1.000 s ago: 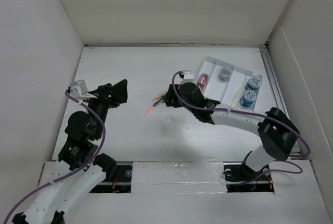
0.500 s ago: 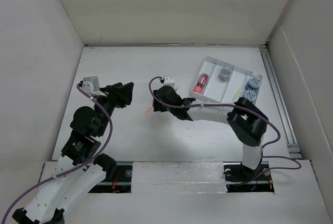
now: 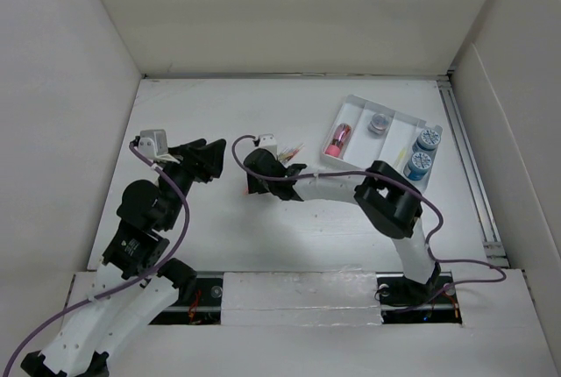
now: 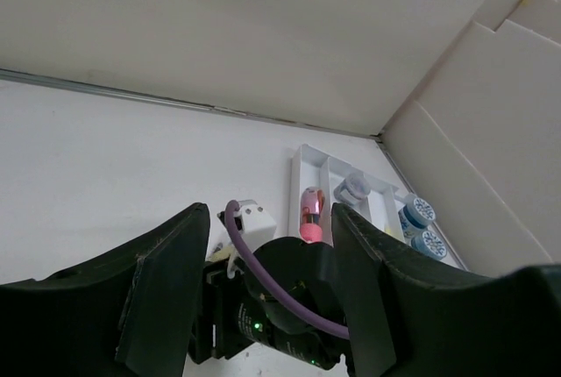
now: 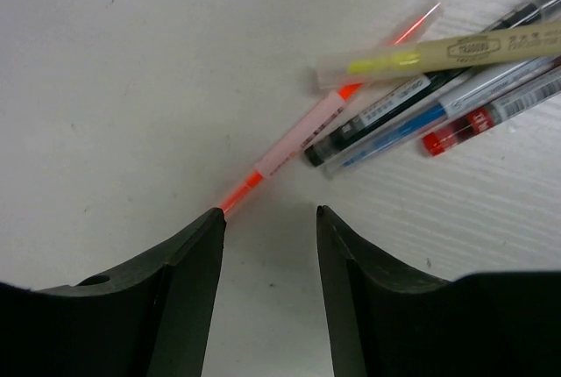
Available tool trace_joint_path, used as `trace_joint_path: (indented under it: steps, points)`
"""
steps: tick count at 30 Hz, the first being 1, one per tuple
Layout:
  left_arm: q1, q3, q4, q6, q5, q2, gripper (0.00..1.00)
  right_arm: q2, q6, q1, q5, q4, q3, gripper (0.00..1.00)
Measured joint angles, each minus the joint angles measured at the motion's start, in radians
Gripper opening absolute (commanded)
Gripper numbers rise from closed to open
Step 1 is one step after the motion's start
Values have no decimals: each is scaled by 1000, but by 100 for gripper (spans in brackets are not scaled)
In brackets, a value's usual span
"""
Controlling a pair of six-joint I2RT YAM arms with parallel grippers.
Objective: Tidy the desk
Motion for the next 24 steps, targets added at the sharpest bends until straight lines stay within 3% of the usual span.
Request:
trace_joint_path:
  steps: [7, 14, 21, 24]
  points:
    - [0, -6, 6, 1, 10, -6, 54, 11, 39, 43, 2, -36, 7, 42]
    - [0, -6, 8, 1, 21, -6, 55, 27, 59, 43, 7, -42, 28, 39]
    - [0, -6, 11, 1, 28, -6, 55, 27, 68, 44, 7, -41, 28, 51]
    - [0, -6, 11, 1, 34, -6, 55, 34, 67, 44, 8, -48, 42, 51]
